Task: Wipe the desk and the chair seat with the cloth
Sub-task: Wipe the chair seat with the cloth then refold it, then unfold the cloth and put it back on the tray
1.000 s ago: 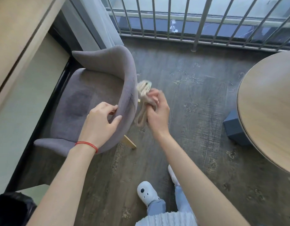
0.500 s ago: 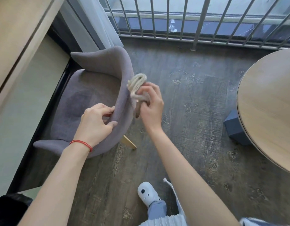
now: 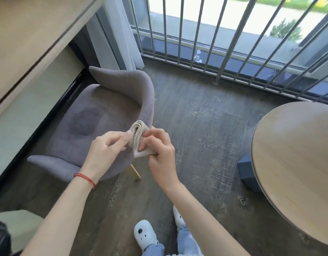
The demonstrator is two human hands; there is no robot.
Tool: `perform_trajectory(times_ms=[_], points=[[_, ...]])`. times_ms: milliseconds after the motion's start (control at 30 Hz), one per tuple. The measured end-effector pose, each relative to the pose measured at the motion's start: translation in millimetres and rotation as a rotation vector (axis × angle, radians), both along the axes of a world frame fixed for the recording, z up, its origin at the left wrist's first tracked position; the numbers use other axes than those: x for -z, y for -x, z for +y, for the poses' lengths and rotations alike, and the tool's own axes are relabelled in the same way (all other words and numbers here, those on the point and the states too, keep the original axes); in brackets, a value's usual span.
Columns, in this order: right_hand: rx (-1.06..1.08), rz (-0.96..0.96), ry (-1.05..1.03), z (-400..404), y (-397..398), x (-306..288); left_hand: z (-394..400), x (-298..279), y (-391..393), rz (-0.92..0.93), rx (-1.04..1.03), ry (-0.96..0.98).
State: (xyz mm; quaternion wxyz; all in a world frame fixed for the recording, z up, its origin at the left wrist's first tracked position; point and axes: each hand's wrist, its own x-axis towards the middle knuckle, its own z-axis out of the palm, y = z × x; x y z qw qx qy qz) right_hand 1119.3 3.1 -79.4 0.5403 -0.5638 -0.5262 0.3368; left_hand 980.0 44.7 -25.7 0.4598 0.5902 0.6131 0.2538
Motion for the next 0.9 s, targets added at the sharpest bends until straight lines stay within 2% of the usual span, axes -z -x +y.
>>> perform_trajectory(times_ms=[67,133,167,233,300,367,467,533,700,767,900], points=[[-0.102,-0.137,-0.103,20.1,4.9,-30.7,4.6,-21.5,-6.7,-0.347,-0.096,0.194],[-0.266,-0.209,-0.141,37.7,9.2,-60.2,13.3,-47.1,-3.3,-0.51,-0.156,0.223],[-0.392,-0.146,-0.122,46.2,8.0,-73.5,17.0,-60.1,2.1,-0.522,-0.183,0.207],[-0.608,0.137,0.028,63.6,1.8,-102.7,21.3,-84.8,20.6,-0.474,-0.249,0.139],[-0.591,0.294,0.141,80.5,-3.5,-127.2,19.5,-108.9,45.3,-0.472,-0.272,0.096],[-0.6,0.186,0.218,94.8,3.3,-148.5,10.5,-135.5,70.5,-0.526,-0.247,0.057],[-0.914,0.03,0.369,110.8,40.3,-179.2,-6.1,-167.5,114.9,-0.617,-0.261,-0.037],[-1.016,-0.025,0.375,115.9,76.2,-196.3,-18.3,-179.5,149.4,-0.593,-0.351,-0.089],[-1.182,0.015,0.349,123.3,200.1,-232.6,-46.9,-182.1,250.2,-0.458,-0.742,-0.309],[-1.257,-0.005,0.345,121.7,260.1,-242.6,-59.5,-179.7,299.3,-0.356,-0.813,-0.384],[-1.295,-0.099,0.222,112.6,387.4,-253.9,-85.5,-165.0,410.6,-0.129,-0.956,-0.39]])
